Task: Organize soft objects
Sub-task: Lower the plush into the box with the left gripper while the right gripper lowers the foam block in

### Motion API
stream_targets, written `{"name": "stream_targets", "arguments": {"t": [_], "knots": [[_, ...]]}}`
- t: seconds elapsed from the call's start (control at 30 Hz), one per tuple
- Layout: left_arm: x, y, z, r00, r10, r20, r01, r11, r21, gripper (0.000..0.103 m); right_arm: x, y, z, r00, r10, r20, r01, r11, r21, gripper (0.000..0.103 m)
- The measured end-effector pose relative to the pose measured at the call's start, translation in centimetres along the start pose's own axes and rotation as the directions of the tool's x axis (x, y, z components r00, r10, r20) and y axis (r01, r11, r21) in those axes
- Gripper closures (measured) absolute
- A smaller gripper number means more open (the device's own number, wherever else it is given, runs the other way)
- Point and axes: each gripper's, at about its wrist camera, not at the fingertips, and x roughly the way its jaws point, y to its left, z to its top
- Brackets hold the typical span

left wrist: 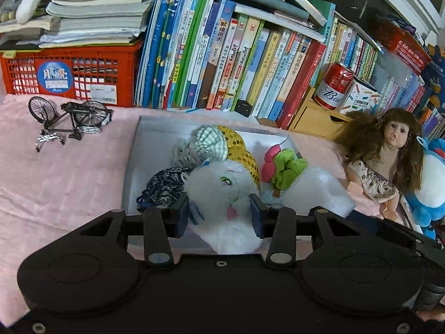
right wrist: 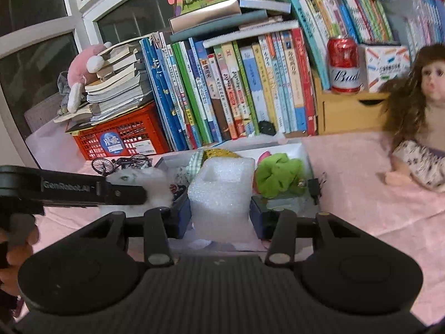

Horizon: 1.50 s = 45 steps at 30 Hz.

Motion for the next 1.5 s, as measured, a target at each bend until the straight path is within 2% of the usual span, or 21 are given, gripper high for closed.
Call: {"name": "stream_targets", "arguments": {"t": [0.13, 0.33, 0.83, 1.1, 1.5], "knots": [[1.7, -0.2, 0.1, 0.999, -0.001, -0.037, 0.000, 1.000, -0.010, 0.062, 1.3, -0.1, 0.1, 0.998, 0.037, -0.044, -0.037, 0.999, 0.018, 0.053], [4.1, -0.4, 0.0, 0.997, 0.042, -0.069, -0.042, 0.999, 0.000, 0.062, 3.8, 0.1, -0.1, 0.993, 0.051, -0.104, -0.049, 0.999, 0.014, 0.053], [7.5, 1.2, 1.7, 0.988, 0.142, -0.053, -0.143, 0.989, -0.023, 0.061, 7.0, -1.5, 0.7, 0.994, -0.025, -0.110, 0.025, 1.000, 0.001, 0.054], [9.1, 1.1, 0.8, 0.983, 0.137, -0.118, -0.140, 0.990, -0.013, 0.062, 7.9, -2.5, 0.1, 0.992, 0.000, -0.130, 0.007, 0.999, 0.051, 0.054], [9.7, 0.6, 0.0, 0.980, 0.145, -0.140, -0.144, 0.989, 0.017, 0.062, 8.4, -2.5, -0.9, 0.985, 0.009, -0.172, -0.004, 1.000, 0.031, 0.054]]}}
